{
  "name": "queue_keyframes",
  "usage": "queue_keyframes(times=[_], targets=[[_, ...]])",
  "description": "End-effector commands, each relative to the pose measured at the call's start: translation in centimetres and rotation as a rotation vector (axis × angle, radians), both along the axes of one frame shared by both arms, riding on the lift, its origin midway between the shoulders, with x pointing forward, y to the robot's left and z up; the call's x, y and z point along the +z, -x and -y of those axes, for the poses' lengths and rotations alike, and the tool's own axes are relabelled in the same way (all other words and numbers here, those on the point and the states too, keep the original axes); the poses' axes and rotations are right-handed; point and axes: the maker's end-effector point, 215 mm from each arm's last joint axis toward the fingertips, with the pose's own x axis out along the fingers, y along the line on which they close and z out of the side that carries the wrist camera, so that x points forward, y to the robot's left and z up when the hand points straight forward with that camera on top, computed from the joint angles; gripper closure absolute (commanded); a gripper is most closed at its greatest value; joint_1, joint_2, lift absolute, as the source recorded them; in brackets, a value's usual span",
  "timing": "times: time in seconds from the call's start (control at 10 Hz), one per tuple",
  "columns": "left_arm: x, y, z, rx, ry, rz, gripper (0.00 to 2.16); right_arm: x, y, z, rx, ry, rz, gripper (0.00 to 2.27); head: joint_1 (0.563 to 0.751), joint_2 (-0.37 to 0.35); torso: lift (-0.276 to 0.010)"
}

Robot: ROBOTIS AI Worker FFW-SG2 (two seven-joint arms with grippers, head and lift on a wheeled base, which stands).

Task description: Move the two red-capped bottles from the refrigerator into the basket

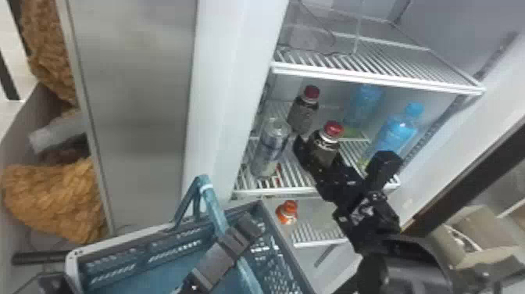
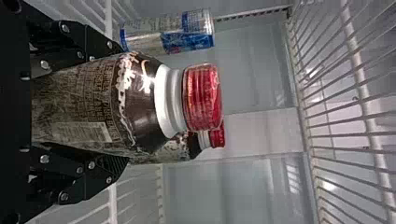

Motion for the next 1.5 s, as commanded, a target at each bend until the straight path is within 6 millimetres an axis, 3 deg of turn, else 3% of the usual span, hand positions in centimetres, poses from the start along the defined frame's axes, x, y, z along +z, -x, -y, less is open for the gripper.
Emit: queue_keyframes(times=[0.0,0.4,0.8,1.1,1.4], targets=[[0.1,0.0,0.0,0.001,0.002,0.002,1.20,1.3,2.3,0.1,0.002,0.019,-0.003,1.28,0.695,-0.350,0.000],[-0.1,0.0,0.0,0.001,-0.002,-0.002,1.20,1.9,8.5,0.3,0.009,0.042,-0.060,1.28,0.695,-0.350,0.000],[-0.2,0.1,0.1,-0.003,-0.001,-0.005,1.20,4.4,12.4,-3.3,0.084,0.017,-0.070,1.28,0.695,-0.350,0.000],[-0.4,0.1,0.1,-0.003,-0.003,-0.010,1.20,5.1,14.4,-5.6,0.139,-0.003,-0.086,1.28,0.695,-0.350,0.000],[-0.5,0.1,0.2,-0.004,-0.005,-0.009,1.20,7.5,16.8,-10.9,0.257,-0.090,-0.072,1.28,0.695,-0.350,0.000]])
